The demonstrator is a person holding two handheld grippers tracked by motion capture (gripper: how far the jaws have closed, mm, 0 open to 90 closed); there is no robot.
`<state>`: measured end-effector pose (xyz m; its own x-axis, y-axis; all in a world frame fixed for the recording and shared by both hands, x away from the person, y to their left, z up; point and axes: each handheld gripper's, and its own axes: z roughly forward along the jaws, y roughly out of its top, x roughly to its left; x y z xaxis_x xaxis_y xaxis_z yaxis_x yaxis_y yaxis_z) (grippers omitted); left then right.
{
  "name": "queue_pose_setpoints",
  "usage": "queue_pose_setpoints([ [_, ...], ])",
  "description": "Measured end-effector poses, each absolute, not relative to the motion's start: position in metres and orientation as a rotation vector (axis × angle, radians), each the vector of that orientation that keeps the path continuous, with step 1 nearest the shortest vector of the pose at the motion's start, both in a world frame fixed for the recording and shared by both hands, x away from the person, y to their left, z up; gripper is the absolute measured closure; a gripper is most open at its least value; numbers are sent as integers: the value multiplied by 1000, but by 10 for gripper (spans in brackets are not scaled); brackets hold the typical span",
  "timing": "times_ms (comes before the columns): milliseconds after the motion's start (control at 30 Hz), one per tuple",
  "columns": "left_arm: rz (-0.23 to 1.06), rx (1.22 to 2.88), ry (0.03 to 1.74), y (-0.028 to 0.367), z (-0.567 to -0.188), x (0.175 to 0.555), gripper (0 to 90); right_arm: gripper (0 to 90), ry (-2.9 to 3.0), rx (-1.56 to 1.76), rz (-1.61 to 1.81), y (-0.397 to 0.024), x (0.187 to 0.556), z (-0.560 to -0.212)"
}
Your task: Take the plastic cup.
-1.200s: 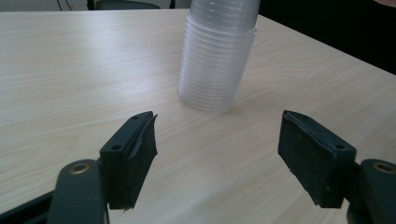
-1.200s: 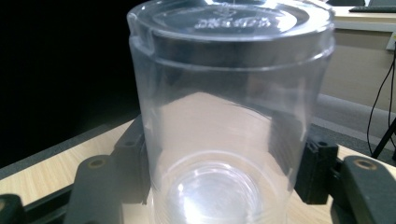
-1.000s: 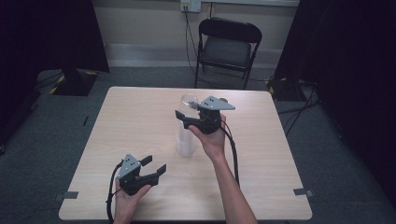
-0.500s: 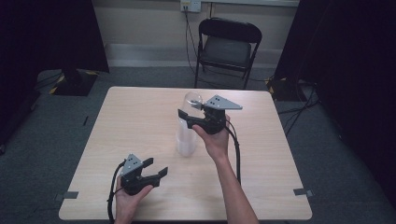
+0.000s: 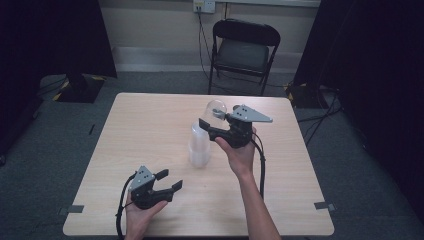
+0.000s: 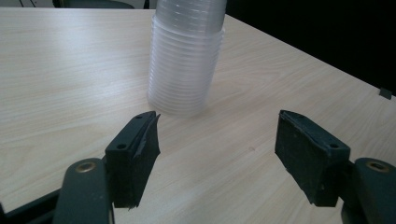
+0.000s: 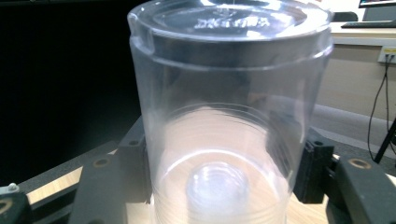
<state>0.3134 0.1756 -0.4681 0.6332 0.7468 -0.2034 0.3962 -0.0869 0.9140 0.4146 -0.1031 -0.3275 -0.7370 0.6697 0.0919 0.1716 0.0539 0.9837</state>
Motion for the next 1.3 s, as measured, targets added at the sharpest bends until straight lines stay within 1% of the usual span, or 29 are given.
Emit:
queue_pose_setpoints([
  [200,395,1703,951,174,-467,314,311,376,1927,893,1742,-118,407,-329],
  [333,391,1709,950,171,-466,314,311,380,1923,951,1764,-127,404,-337],
  [433,381,1725,940,170,-467,315,328,382,1924,985,1764,-131,402,-345],
  [733,367,1722,914,168,-464,318,305,388,1936,1029,1811,-136,389,-360],
  [1000,406,1733,858,161,-454,320,383,393,1950,1064,1856,-137,380,-373],
  [1233,429,1724,831,154,-452,322,425,395,1955,1113,1909,-137,374,-385],
  [1267,430,1721,827,153,-452,322,437,395,1958,1120,1915,-137,373,-386],
  [1300,429,1721,822,153,-451,323,476,395,1958,1130,1924,-137,373,-388],
])
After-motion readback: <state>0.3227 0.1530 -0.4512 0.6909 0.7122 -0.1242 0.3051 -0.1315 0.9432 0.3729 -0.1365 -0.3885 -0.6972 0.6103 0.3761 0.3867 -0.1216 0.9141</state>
